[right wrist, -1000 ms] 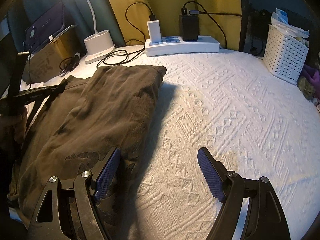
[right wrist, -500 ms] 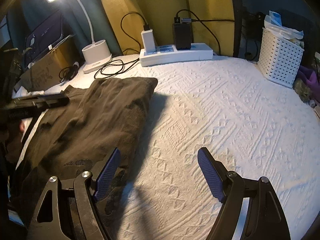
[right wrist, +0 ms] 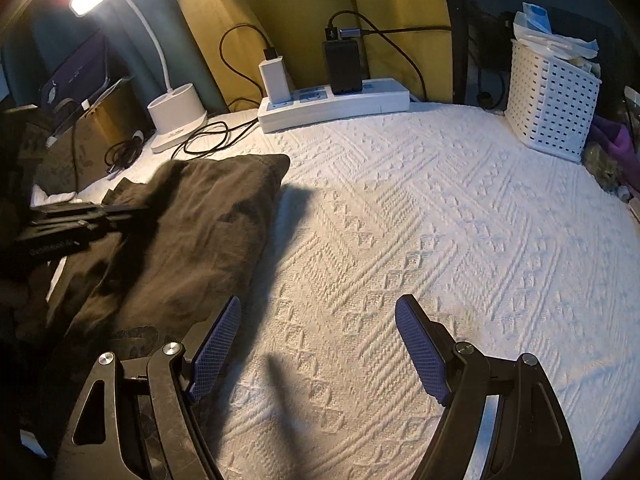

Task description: Fold small clothes

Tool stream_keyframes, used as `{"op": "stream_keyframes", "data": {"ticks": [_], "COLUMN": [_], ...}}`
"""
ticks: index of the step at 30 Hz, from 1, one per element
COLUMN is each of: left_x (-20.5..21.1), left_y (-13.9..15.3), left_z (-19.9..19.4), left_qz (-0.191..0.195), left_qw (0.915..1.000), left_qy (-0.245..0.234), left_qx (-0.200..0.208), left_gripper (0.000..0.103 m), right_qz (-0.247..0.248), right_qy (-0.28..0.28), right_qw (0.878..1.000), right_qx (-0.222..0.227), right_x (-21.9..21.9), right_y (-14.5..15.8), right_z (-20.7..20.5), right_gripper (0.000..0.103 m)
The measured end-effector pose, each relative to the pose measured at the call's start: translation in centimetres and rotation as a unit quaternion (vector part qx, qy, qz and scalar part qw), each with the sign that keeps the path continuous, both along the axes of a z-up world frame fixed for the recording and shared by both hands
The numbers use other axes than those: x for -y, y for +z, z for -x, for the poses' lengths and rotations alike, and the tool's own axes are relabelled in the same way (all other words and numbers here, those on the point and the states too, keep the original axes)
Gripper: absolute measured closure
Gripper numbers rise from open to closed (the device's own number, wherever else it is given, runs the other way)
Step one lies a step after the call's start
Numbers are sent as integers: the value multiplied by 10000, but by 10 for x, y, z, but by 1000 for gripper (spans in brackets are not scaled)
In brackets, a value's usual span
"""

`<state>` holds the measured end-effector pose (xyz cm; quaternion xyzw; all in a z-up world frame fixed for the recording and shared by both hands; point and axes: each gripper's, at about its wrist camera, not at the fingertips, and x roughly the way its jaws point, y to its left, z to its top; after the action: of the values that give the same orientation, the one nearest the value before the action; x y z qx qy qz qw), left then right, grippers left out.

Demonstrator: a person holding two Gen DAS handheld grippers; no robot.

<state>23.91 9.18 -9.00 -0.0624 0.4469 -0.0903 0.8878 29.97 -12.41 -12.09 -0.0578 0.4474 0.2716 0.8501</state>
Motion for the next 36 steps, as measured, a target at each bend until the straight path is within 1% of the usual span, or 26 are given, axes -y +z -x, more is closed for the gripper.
{"op": "stream_keyframes", "data": {"ticks": [2,3,5,8,10,11,14,16,17,18,19,20,21,23,26,28,29,30,32,36], "left_x": [-5,-8,-17,-27,-31,-33,-30,-23,-21,-19,-18,-16,-13,-8,-2,1,2,3,5,-3], "left_y": [13,17,29,38,31,22,2,-13,-19,-22,-25,-26,-26,-25,-25,-25,-25,-24,-16,10], "left_z": [7,10,15,19,12,7,1,-4,-7,-9,-11,-11,-12,-13,-14,-13,-13,-12,-8,6], "left_qz": [-22,-36,-83,-74,78,184,305,309,365,385,380,403,372,245,192,140,111,105,-7,-37], "left_qw": [9998,9997,9991,9985,9994,9997,9993,9989,9985,9983,9982,9982,9983,9988,9992,9994,9994,9994,9997,9998], "left_qy": [60,91,175,218,186,156,167,142,130,136,162,155,140,105,-46,-110,-135,-158,-180,-97], "left_qx": [169,227,378,490,295,101,-165,-325,-385,-417,-440,-426,-423,-402,-344,-282,-308,-305,-170,149], "left_gripper": [100,102,103,103,103,103,102,97,87,68,58,50,50,50,51,75,95,96,98,98], "right_qz": [20,25,40,32,33,29,26,35,44,61,66,72,75,80,70,60,56,53,56,71], "right_qy": [9,20,59,138,202,213,260,255,241,210,186,145,123,68,-7,-24,-26,-20,-1,54], "right_qw": [10000,10000,9999,9997,9995,9995,9992,9992,9993,9993,9994,9995,9995,9996,9997,9998,9998,9998,9998,9997], "right_qx": [28,45,88,192,240,247,290,298,296,292,289,276,270,253,215,200,196,188,185,222], "right_x": [-3,-5,-10,-21,-30,-32,-38,-37,-36,-34,-32,-29,-27,-22,-16,-14,-14,-15,-16,-22], "right_y": [1,1,3,8,10,11,14,15,15,15,15,14,14,13,11,10,10,9,9,10], "right_z": [1,1,2,2,2,2,3,4,4,3,3,2,2,1,-1,-2,-2,-2,-1,1], "right_gripper": [22,22,22,22,22,22,22,22,22,22,22,22,22,22,22,22,22,22,22,22]}}
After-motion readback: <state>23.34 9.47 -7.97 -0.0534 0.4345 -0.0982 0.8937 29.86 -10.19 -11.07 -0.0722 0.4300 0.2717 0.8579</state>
